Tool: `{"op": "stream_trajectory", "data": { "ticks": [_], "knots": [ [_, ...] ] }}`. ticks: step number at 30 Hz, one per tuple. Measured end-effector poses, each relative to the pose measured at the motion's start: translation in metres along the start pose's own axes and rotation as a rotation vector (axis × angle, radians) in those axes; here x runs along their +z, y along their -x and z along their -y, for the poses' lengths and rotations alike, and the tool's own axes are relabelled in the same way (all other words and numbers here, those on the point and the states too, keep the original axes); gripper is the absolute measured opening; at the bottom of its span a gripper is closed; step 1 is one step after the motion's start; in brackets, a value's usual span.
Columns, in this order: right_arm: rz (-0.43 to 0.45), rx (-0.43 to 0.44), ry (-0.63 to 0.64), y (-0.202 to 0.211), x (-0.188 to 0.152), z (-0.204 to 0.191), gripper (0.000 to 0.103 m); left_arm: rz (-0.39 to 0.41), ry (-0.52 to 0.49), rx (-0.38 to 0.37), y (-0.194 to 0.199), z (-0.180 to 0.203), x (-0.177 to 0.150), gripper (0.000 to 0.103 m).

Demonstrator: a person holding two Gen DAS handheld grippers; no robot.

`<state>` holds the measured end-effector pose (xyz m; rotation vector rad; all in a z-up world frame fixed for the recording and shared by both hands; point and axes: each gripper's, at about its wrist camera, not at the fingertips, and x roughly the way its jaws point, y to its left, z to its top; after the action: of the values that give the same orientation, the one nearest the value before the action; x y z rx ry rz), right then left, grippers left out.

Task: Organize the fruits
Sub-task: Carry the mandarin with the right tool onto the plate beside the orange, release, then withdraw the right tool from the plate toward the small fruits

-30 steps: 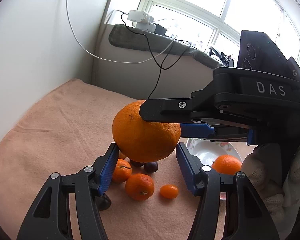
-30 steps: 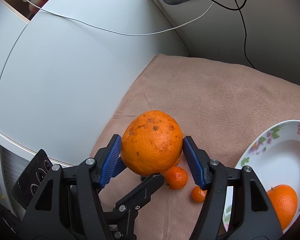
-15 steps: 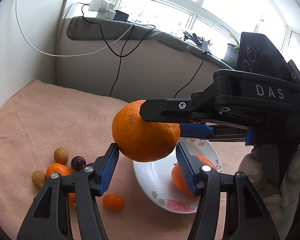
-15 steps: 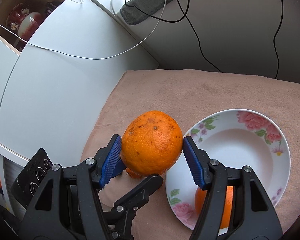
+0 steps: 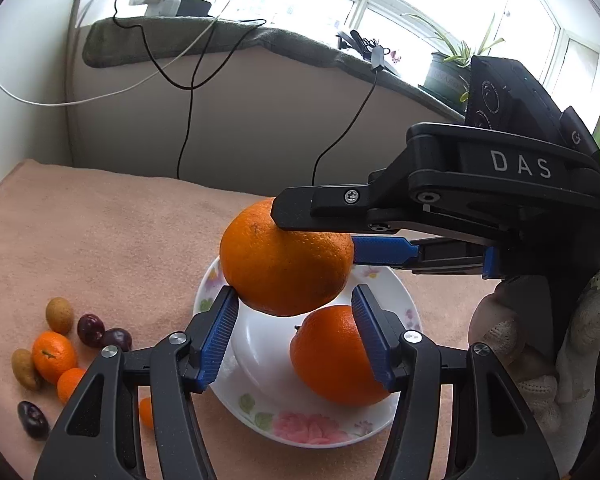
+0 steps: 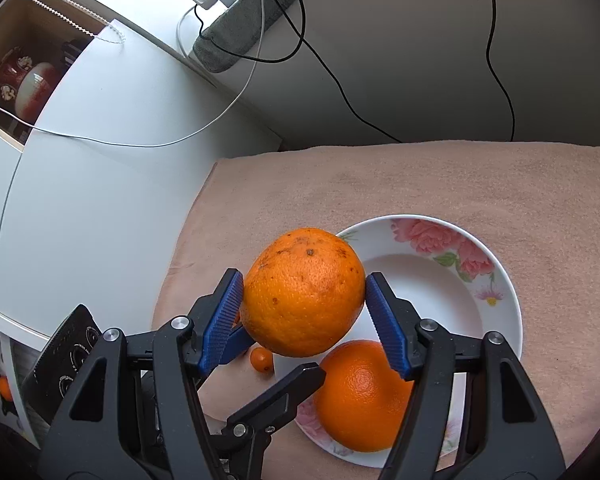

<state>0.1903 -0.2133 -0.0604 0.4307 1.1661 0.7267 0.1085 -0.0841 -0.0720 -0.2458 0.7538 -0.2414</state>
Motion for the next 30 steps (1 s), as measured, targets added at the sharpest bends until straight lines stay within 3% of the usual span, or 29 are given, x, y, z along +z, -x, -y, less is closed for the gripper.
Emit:
{"op": "stream_trajectory", "data": {
  "ticks": [6,15,30],
  "knots": [
    [0.003,-0.040,-0.016,-0.002,0.002,0.012,0.067,-0.007,-0.025,-0.020,-0.001,0.009,-0.003,0.058],
    [0.057,-0.034,-0.034,0.012,0.002,0.019,0.066,0.030,-0.051,-0.029,0.013,0.014,-0.002,0.057],
    [0.143,-0.118,0.034,0.026,-0.012,0.003,0.067,0.035,-0.051,0.004,0.031,-0.002,-0.009,0.058]
  ]
}}
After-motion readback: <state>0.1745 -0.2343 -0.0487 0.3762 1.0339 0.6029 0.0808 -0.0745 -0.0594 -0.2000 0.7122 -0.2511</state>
